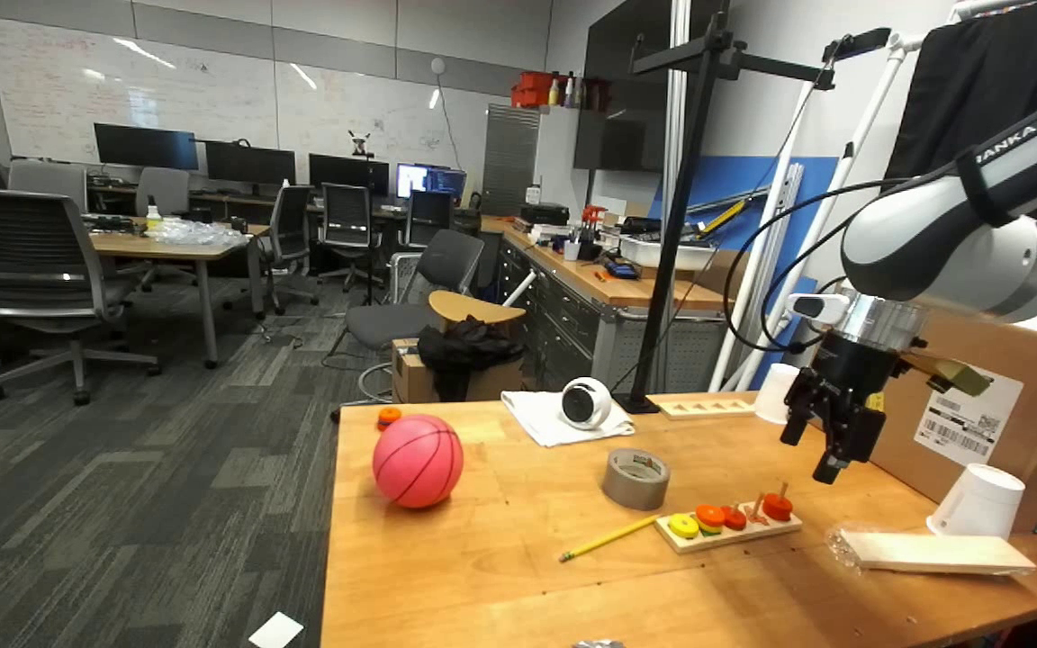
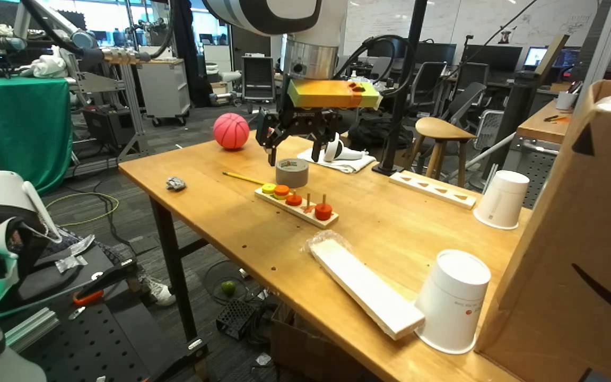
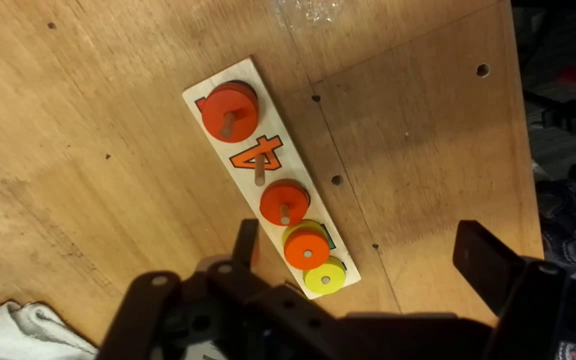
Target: Move the right and middle blocks blocks to the first right position, respectively
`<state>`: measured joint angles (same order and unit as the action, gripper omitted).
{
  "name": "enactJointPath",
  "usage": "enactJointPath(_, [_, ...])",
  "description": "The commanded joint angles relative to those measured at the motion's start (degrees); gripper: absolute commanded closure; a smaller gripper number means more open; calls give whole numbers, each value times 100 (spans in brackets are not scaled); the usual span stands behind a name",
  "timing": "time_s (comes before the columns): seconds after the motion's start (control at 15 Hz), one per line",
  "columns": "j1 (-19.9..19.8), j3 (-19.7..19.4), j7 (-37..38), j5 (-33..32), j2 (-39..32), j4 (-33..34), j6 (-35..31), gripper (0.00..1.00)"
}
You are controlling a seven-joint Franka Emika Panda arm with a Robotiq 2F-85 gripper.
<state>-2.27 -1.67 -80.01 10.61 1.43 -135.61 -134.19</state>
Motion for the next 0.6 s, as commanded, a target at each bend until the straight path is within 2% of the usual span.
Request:
enactJointPath(0.0, [33, -33, -225, 62, 91, -141, -155, 0])
enactJointPath(0.27, [147, 62, -1137, 91, 118, -322, -610, 0])
enactJointPath(0.53, [281, 156, -1963, 251, -86, -198, -787, 0])
